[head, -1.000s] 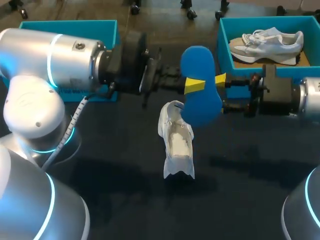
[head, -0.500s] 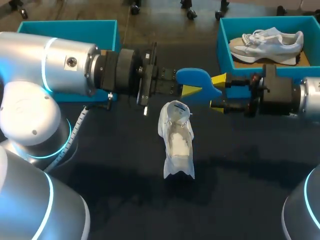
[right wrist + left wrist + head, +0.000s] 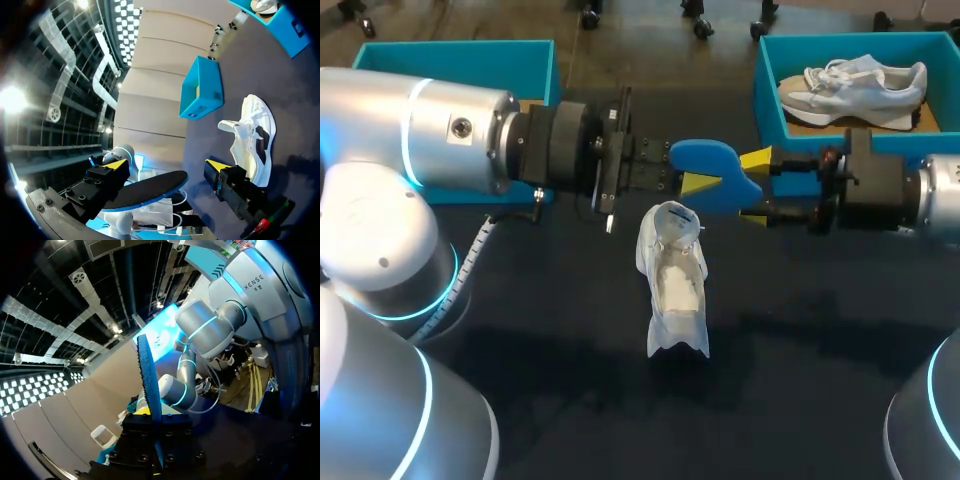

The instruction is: Take the shoe out of the shoebox, open the shoe tongue, remove and reinsert the insole, then place the shoe into the shoebox

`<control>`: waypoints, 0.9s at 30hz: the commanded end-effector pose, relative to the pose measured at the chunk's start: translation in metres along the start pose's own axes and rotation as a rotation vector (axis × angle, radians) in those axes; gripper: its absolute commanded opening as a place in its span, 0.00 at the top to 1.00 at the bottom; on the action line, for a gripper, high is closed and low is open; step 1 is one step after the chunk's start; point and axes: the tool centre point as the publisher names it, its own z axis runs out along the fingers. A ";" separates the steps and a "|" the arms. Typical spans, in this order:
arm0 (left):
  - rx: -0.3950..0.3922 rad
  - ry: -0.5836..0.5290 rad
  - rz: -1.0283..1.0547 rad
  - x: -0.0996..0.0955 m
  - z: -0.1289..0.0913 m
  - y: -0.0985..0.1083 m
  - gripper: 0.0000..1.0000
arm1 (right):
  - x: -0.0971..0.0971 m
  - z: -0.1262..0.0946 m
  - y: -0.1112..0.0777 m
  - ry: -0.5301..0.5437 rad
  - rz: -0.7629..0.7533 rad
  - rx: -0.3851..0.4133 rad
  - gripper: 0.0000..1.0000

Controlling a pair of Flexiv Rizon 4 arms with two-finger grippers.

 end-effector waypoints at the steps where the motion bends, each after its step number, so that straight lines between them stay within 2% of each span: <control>1: 0.000 -0.002 0.001 0.001 0.001 0.001 1.00 | 0.000 0.002 0.000 -0.002 0.001 -0.002 0.00; 9: 0.002 0.016 0.278 0.002 -0.027 0.009 1.00 | 0.000 0.002 0.000 -0.002 0.001 -0.002 0.00; 13: 0.022 0.048 0.497 0.009 -0.042 0.010 1.00 | 0.000 0.002 0.000 -0.002 0.001 -0.002 0.00; 15: 0.027 0.040 0.535 0.012 -0.047 0.012 1.00 | 0.000 0.002 0.000 -0.002 0.001 -0.002 0.00; 20: 0.002 0.028 0.750 0.023 -0.057 0.031 1.00 | 0.000 0.002 0.000 -0.002 0.001 -0.002 0.00; 27: -0.025 -0.026 0.943 0.032 -0.066 0.059 1.00 | 0.000 0.002 0.000 -0.002 0.001 -0.002 0.00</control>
